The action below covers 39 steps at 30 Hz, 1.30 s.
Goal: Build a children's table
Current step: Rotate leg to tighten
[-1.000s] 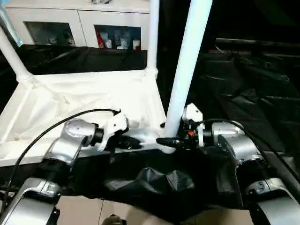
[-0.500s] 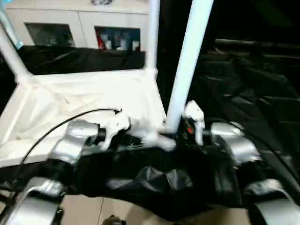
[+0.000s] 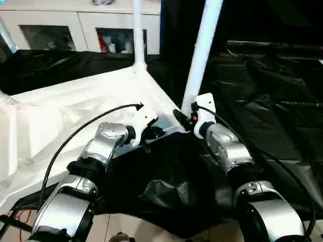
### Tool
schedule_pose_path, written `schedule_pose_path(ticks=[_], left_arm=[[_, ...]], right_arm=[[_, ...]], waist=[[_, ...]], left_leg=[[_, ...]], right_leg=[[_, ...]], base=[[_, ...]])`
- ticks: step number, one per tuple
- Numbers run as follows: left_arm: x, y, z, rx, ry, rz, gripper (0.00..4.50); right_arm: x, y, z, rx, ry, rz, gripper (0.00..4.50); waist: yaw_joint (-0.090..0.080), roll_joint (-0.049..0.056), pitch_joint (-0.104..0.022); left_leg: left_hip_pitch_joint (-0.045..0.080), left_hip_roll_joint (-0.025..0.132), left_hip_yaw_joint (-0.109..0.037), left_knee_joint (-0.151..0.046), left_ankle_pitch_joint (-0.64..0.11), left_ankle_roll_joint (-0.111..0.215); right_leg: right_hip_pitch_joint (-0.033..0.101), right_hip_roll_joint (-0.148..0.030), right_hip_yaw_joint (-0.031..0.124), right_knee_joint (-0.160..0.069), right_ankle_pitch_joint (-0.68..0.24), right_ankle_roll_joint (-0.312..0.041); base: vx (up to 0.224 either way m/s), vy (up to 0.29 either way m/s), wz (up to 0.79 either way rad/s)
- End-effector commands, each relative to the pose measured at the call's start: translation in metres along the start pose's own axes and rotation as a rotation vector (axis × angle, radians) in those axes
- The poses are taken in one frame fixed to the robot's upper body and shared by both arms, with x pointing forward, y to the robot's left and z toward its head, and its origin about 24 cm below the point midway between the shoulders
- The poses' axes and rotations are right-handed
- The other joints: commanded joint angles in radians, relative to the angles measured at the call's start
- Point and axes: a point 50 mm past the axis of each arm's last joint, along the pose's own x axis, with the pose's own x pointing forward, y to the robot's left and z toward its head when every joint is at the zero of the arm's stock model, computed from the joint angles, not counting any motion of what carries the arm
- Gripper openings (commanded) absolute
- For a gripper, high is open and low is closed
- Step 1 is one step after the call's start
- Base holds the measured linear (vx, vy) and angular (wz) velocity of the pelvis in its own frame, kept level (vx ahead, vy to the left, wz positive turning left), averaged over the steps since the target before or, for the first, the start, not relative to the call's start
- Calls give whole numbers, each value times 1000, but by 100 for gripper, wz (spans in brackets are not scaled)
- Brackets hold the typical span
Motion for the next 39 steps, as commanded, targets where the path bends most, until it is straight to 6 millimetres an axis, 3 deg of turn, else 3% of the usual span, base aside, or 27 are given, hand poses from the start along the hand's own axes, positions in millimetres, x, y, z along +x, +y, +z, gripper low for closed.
schedule_pose_path(ticks=[1, 4, 16, 20, 21, 31, 35, 37, 39], left_arm=[[6, -5, 31, 73, -150, -27, 0], [0, -7, 25, 86, -149, -79, 0], [-29, -11, 4, 160, -97, -300, 0], [-36, -12, 1, 162, -89, -335, 0], [-38, -12, 1, 163, -89, -346, 0], [-49, -15, -8, 159, -63, -402, 0], [-49, -17, -8, 157, -63, -404, 0], [-41, -12, -6, 130, -64, -316, 0], [-36, -7, -1, 107, -78, -246, 0]], right_arm=[[8, 40, -11, -29, 63, 241, 320], [3, 36, -11, -56, 65, 325, 320], [-35, 12, -12, -221, 137, 696, 320], [-40, 8, -12, -221, 153, 721, 320], [-42, 6, -12, -218, 157, 730, 296], [-52, 5, -17, -224, 207, 821, 216], [-52, 7, -18, -216, 207, 822, 210], [-48, 10, -19, -186, 187, 776, 207], [-42, 12, -20, -157, 170, 709, 207]], waist=[[0, -4, -73], [0, -7, -70], [12, -5, -70], [13, -8, -68], [15, -7, -69], [19, -8, -67], [20, -8, -69], [19, -9, -69], [18, -10, -65]], left_leg=[[11, 14, -9, -65, -244, 19], [10, 16, -11, -68, -265, 18], [14, 25, -8, -67, -267, 30], [13, 25, -8, -68, -272, 25], [13, 26, -8, -68, -272, 25], [15, 26, -9, -70, -280, 18], [15, 26, -9, -69, -269, 17], [13, 25, -8, -68, -259, 19], [15, 23, -7, -69, -275, 15]], right_leg=[[52, -54, 32, -71, -210, -210], [53, -56, 32, -76, -264, -196], [49, -55, 32, -71, -254, -218], [49, -55, 33, -70, -264, -218], [49, -55, 33, -70, -269, -214], [45, -56, 33, -73, -302, -205], [46, -55, 34, -71, -281, -206], [47, -54, 34, -69, -263, -211], [43, -54, 34, -74, -302, -203]], base=[[0, 0, 0], [0, 0, 0], [0, 0, 0], [0, 0, 0], [0, 0, 0], [0, 0, 0], [0, 0, 0], [0, 0, 0], [0, 0, 0]])
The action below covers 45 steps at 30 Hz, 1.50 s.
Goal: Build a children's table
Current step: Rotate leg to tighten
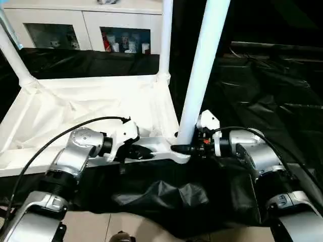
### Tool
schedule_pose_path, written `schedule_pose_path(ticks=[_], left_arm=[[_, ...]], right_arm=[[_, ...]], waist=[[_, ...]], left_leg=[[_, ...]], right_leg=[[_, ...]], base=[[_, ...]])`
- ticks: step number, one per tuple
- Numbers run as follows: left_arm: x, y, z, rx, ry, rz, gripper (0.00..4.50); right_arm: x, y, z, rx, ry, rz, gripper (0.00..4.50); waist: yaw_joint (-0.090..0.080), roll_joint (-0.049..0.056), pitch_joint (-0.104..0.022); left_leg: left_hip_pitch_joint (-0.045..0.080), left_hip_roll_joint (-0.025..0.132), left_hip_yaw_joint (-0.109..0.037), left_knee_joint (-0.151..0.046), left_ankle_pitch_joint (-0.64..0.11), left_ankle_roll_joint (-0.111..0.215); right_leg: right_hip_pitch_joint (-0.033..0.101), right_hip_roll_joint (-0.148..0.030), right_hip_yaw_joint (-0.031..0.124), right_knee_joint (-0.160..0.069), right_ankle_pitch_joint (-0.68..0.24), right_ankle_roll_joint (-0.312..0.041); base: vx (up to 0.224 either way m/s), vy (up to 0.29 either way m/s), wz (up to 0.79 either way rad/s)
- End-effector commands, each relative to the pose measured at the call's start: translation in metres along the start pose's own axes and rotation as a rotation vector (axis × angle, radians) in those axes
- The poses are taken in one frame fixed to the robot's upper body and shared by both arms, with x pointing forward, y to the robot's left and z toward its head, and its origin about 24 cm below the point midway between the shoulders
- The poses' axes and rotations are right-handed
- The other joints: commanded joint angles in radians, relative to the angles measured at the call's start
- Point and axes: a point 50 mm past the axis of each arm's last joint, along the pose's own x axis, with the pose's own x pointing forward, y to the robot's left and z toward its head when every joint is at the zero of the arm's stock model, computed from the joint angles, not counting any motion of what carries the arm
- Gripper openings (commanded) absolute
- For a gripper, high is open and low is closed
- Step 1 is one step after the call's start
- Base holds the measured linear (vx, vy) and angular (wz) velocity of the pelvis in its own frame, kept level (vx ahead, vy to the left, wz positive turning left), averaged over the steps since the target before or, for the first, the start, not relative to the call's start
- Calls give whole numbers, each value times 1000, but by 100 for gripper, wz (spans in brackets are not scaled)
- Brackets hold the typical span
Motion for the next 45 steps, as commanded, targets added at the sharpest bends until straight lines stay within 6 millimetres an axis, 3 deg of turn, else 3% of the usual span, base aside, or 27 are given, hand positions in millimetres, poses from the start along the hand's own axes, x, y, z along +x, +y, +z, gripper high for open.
schedule_pose_path(ticks=[1, 6, 12, 13, 15, 16, 17, 20, 21, 24, 32, 37, 42, 45], left_arm=[[15, 14, 26, 4, -100, 137, 0], [27, 23, 37, -29, -110, 249, 0], [50, 30, 54, -66, -143, 352, 0], [53, 30, 56, -66, -150, 355, 0], [57, 28, 59, -64, -163, 339, 0], [58, 27, 60, -62, -165, 332, 0], [58, 26, 60, -58, -165, 319, 0], [56, 25, 58, -45, -165, 299, 0], [54, 23, 56, -33, -165, 273, 0], [48, 18, 50, 1, -160, 198, 0], [37, 8, 41, 27, -151, 85, 0], [24, 0, 33, 64, -123, -22, 0], [14, -5, 25, 67, -95, -89, 0], [10, -7, 23, 61, -92, -110, 0]], right_arm=[[27, 8, -9, 100, -6, -66, 206], [47, 4, -13, 194, -26, -276, 204], [75, 5, -11, 327, -50, -501, 204], [80, 7, -8, 315, -52, -501, 204], [86, 10, -4, 276, -59, -474, 204], [87, 11, -3, 271, -65, -462, 239], [86, 11, -2, 283, -86, -441, 274], [82, 10, 1, 281, -109, -411, 275], [77, 7, 2, 260, -110, -396, 312], [63, 4, 1, 178, -81, -305, 330], [34, 5, -4, 63, -12, -93, 330], [13, 4, -10, 16, 57, 17, 330], [3, 3, -10, 1, 80, 58, 330], [1, 4, -10, 7, 75, 74, 299]], waist=[[-6, -9, -64], [-18, -10, -65], [-25, 0, -67], [-25, 5, -68], [-24, 2, -69], [-22, 1, -70], [-22, 0, -71], [-22, 0, -70], [-22, 0, -69], [-21, 0, -70], [-12, -3, -72], [-9, -4, -68], [-7, -2, -69], [-7, -3, -70]], left_leg=[[15, 20, -9, -70, -287, 5], [20, 16, -16, -73, -326, -20], [18, 14, -16, -74, -316, -24], [19, 14, -16, -73, -316, -26], [19, 14, -15, -73, -320, -25], [14, 14, -15, -73, -308, -18], [13, 15, -15, -73, -297, -11], [14, 15, -14, -72, -298, 1], [13, 14, -14, -73, -307, 3], [12, 17, -14, -73, -301, 8], [10, 21, -9, -66, -251, 35], [11, 25, -9, -70, -282, 31], [13, 25, -9, -70, -280, 26], [11, 25, -9, -69, -274, 26]], right_leg=[[40, -56, 35, -80, -345, -192], [36, -60, 34, -92, -447, -148], [36, -55, 34, -90, -383, -159], [37, -56, 34, -88, -373, -163], [38, -55, 33, -88, -350, -168], [43, -55, 34, -84, -317, -172], [44, -54, 34, -82, -292, -178], [46, -54, 34, -81, -279, -185], [46, -55, 33, -84, -302, -182], [48, -56, 33, -84, -300, -184], [54, -53, 31, -72, -217, -217], [49, -57, 32, -78, -287, -209], [47, -54, 32, -75, -278, -215], [48, -54, 32, -73, -264, -218]], base=[[0, 0, 0], [0, 0, 0], [0, 0, 0], [0, 0, 0], [0, 0, 0], [0, 0, 0], [0, 0, 0], [0, 0, 0], [0, 0, 0], [0, 0, 0], [0, 0, 0], [0, 0, 0], [0, 0, 0], [0, 0, 0]])
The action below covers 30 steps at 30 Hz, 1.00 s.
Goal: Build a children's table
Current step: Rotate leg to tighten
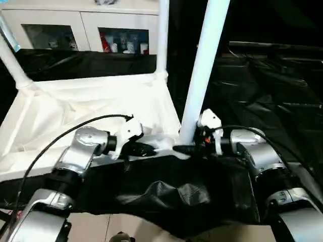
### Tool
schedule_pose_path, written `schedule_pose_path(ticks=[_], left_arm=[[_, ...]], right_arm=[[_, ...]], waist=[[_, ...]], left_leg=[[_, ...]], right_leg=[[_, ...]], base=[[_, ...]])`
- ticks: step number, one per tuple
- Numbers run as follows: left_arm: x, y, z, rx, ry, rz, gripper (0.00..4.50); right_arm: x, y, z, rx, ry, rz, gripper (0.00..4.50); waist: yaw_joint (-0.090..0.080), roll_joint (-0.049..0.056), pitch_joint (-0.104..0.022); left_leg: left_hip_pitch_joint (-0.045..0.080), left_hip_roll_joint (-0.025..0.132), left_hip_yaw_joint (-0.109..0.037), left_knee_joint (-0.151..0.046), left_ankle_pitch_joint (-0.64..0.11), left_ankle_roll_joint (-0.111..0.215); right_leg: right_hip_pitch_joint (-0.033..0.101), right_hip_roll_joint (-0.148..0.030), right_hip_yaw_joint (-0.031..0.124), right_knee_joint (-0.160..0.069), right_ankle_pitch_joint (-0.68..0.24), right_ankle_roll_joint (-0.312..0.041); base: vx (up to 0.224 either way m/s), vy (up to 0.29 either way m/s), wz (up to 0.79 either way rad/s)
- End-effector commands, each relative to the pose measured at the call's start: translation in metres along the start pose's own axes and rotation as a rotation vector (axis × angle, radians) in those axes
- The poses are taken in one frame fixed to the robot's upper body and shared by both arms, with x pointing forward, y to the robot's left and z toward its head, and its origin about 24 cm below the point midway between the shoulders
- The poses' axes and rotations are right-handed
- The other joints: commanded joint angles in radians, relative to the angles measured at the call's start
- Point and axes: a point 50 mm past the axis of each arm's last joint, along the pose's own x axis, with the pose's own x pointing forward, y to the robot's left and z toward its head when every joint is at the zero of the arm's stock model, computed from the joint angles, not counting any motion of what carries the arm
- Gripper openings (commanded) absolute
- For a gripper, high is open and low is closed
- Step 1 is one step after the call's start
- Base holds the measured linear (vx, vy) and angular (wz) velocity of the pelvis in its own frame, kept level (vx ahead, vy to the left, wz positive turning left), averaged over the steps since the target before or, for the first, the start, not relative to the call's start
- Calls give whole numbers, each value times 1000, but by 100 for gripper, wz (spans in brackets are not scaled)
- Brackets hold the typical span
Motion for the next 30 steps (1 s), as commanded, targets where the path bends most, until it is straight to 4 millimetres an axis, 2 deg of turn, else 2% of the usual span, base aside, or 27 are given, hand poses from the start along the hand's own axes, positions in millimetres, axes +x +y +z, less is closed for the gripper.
schedule_pose_path(ticks=[1, 3, 12, 15, 16, 17, 18, 21, 22, 25, 26, 30], left_arm=[[7, -5, 20, 69, -90, -76, 0], [3, -7, 17, 65, -81, -92, 0], [8, -5, 19, 53, -86, -60, 0], [15, 7, 25, 23, -99, 69, 0], [20, 15, 31, 4, -117, 151, 0], [20, 15, 31, 4, -117, 151, 0], [23, 18, 34, -7, -119, 185, 0], [35, 27, 44, -37, -123, 282, 0], [38, 29, 47, -45, -126, 304, 0], [49, 33, 56, -69, -141, 370, 0], [52, 34, 58, -69, -144, 386, 0], [59, 32, 63, -36, -147, 381, 0]], right_arm=[[7, 7, -1, 6, 19, 70, 286], [5, 11, -2, 11, 22, 112, 269], [13, 18, -4, 52, -12, 130, 259], [24, 14, -5, 98, -38, 19, 259], [33, 9, -6, 132, -42, -107, 256], [33, 9, -6, 132, -42, -107, 253], [39, 6, -7, 156, -44, -175, 253], [56, 3, -6, 208, -48, -330, 250], [60, 3, -5, 227, -54, -370, 250], [73, 0, 0, 298, -80, -499, 250], [77, 0, 2, 309, -83, -528, 250], [91, 6, 11, 312, -124, -511, 250]], waist=[[2, -4, -68], [3, -6, -67], [5, -6, -67], [5, -5, -67], [1, -4, -63], [0, -5, -64], [-3, -5, -64], [-10, -1, -64], [-15, -1, -64], [-14, 3, -67], [-14, 2, -69], [-11, 4, -73]], left_leg=[[12, 24, -9, -66, -272, 27], [13, 26, -10, -68, -279, 27], [13, 25, -10, -67, -269, 23], [15, 23, -10, -67, -272, 15], [16, 20, -9, -68, -287, 5], [17, 19, -11, -69, -295, -3], [19, 17, -13, -68, -305, -12], [21, 16, -17, -70, -326, -20], [21, 15, -15, -71, -318, -25], [20, 15, -16, -70, -306, -27], [15, 15, -16, -70, -290, -22], [12, 14, -13, -66, -261, -2]], right_leg=[[48, -53, 33, -72, -264, -219], [48, -53, 32, -72, -274, -216], [48, -54, 33, -73, -283, -209], [46, -54, 33, -74, -296, -205], [41, -54, 34, -80, -329, -199], [42, -56, 33, -81, -350, -194], [41, -58, 33, -86, -387, -182], [40, -58, 32, -91, -418, -163], [36, -55, 33, -91, -407, -165], [40, -56, 33, -89, -370, -171], [44, -55, 33, -84, -329, -179], [49, -52, 32, -75, -223, -203]], base=[[0, 0, 0], [0, 0, 0], [0, 0, 0], [0, 0, 0], [0, 0, 0], [0, 0, 0], [0, 0, 0], [0, 0, 0], [0, 0, 0], [0, 0, 0], [0, 0, 0], [0, 0, 0]])
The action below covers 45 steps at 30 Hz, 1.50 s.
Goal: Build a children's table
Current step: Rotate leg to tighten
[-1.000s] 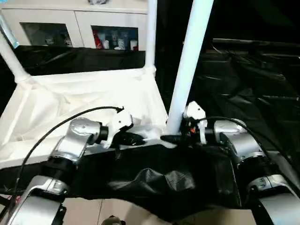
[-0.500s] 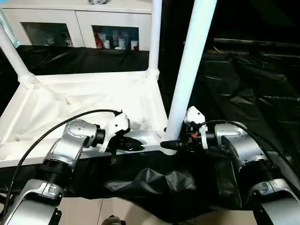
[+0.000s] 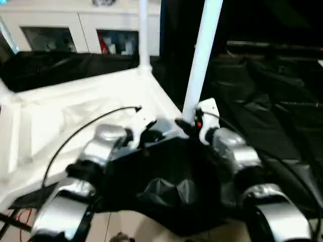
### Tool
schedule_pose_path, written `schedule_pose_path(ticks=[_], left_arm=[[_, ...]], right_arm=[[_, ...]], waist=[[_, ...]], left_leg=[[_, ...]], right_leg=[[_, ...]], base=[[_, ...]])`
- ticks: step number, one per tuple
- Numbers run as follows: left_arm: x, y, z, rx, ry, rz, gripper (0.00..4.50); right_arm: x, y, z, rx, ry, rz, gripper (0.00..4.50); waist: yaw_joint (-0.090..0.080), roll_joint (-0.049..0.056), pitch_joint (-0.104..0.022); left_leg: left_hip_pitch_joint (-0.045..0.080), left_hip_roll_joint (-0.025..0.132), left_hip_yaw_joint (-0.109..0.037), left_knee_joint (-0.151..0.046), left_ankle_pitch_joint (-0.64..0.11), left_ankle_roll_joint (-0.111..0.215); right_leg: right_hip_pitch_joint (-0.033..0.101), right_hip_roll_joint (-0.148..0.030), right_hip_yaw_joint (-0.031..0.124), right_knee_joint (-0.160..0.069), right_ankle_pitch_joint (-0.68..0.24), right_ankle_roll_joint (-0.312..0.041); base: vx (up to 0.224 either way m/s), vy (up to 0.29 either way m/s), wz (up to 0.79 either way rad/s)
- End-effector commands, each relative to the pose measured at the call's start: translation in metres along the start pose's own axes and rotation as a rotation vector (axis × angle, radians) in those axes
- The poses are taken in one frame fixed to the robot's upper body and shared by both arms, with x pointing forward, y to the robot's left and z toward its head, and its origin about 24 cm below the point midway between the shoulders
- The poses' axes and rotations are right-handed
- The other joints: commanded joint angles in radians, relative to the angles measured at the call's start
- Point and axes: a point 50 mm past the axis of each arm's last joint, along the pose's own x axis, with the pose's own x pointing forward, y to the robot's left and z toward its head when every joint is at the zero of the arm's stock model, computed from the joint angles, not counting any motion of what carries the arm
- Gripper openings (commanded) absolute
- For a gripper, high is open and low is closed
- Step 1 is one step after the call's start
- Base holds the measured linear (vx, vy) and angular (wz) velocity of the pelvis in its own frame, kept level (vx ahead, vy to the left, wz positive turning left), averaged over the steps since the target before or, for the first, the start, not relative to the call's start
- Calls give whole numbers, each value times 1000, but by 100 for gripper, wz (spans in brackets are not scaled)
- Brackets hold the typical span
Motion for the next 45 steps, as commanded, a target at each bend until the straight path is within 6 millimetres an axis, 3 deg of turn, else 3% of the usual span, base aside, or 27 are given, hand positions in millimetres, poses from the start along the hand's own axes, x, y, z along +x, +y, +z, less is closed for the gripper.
schedule_pose_path(ticks=[1, 3, 6, 10, 15, 22, 30, 32, 35, 38, 45], left_arm=[[14, -8, 39, 94, -139, 1, 0], [14, -9, 38, 104, -139, -10, 0], [10, -10, 33, 134, -129, -44, 0], [4, -9, 28, 146, -125, -78, 0], [-9, -8, 21, 171, -118, -165, 0], [-23, -13, 12, 211, -99, -312, 0], [-40, -14, 3, 213, -83, -413, 0], [-44, -15, 0, 209, -79, -436, 0], [-48, -17, -3, 201, -73, -464, 0], [-50, -17, -5, 198, -66, -475, 0], [-50, -20, -7, 192, -55, -486, 0]], right_arm=[[14, 57, -15, 23, 55, 242, 306], [14, 57, -15, 26, 50, 242, 323], [12, 50, -10, -9, 37, 261, 356], [6, 39, -7, -97, 35, 313, 390], [-13, 28, -9, -247, 64, 543, 390], [-29, 14, -7, -305, 98, 672, 390], [-46, 3, -9, -320, 152, 797, 390], [-50, 2, -9, -304, 160, 820, 357], [-53, 1, -9, -283, 165, 845, 351], [-54, 2, -9, -277, 167, 861, 312], [-58, 5, -13, -252, 188, 889, 269]], waist=[[-1, 0, -72], [0, 0, -73], [-1, -1, -69], [-1, -2, -71], [3, -3, -71], [10, -5, -68], [15, -8, -67], [17, -7, -67], [17, -6, -66], [19, -6, -66], [24, -8, -67]], left_leg=[[12, 15, -12, -66, -255, 2], [10, 15, -11, -66, -242, 13], [11, 16, -11, -68, -274, 11], [10, 18, -11, -67, -261, 15], [7, 20, -8, -64, -244, 34], [11, 25, -8, -65, -274, 33], [10, 26, -7, -65, -264, 38], [12, 26, -8, -66, -263, 38], [13, 28, -8, -67, -275, 35], [14, 27, -8, -68, -282, 27], [12, 26, -7, -66, -260, 29]], right_leg=[[49, -52, 32, -73, -210, -206], [52, -52, 32, -71, -182, -214], [51, -55, 31, -77, -244, -205], [53, -54, 31, -73, -218, -211], [56, -54, 31, -68, -182, -224], [52, -55, 30, -71, -243, -230], [49, -54, 32, -70, -245, -229], [50, -55, 31, -71, -251, -226], [47, -54, 32, -72, -269, -225], [45, -54, 32, -73, -283, -219], [47, -53, 32, -70, -258, -217]], base=[[0, 0, 0], [0, 0, 0], [0, 0, 0], [0, 0, 0], [0, 0, 0], [0, 0, 0], [0, 0, 0], [0, 0, 0], [0, 0, 0], [0, 0, 0], [0, 0, 0]])
